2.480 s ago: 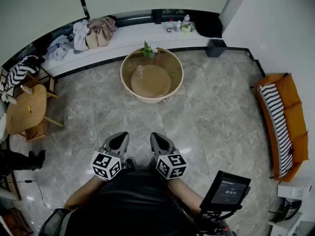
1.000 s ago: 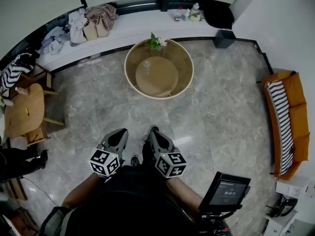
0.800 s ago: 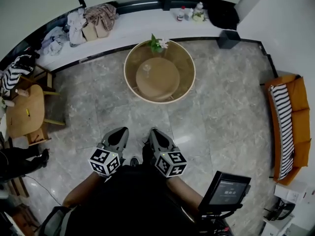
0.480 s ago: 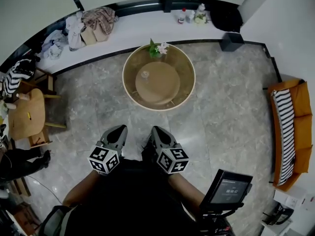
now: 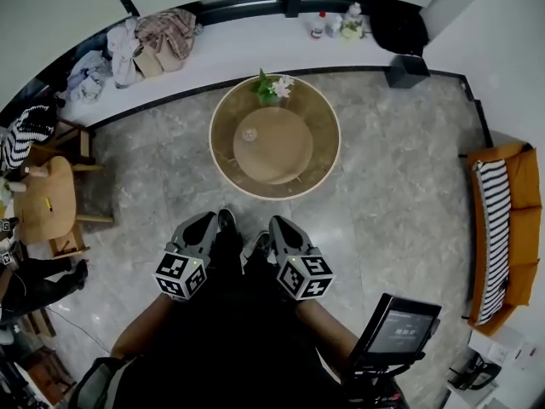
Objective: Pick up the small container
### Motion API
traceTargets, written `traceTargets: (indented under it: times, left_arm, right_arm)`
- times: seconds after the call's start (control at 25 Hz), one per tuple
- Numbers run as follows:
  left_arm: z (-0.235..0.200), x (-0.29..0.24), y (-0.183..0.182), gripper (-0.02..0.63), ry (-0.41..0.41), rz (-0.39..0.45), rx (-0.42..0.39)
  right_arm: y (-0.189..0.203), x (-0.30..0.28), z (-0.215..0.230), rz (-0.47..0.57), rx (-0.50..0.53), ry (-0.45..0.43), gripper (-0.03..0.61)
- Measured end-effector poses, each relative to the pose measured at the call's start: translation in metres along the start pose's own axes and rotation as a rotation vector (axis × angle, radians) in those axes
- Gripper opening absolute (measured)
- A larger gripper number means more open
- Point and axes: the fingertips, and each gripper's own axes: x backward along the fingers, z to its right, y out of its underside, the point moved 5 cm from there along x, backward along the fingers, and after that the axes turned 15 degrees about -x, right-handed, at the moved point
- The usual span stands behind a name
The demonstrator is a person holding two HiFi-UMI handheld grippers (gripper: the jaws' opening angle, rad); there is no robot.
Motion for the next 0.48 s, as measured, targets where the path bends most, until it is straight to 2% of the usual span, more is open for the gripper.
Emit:
traceTargets:
  times: [0.16, 0.32, 0.48]
  left_arm:
    - [-0.027, -0.029, 0.006, 0.003, 0.023, -0.026, 0.015]
    - [-0.056, -0.061, -0.001, 0.003, 0.054, -0.027, -0.044]
    - [-0.082, -0.094, -0.007, 0.003, 0.131, -0.055, -0.090]
  right_arm:
    - [-0.013, -0.029, 0.007, 0.002, -0.010, 0.041, -0.005]
    - [-0.033, -0.058, 0.011, 0.031, -0.023, 0.091, -0.005]
    - [-0.051, -0.089, 0.010, 0.044, -0.047, 0.134, -0.005]
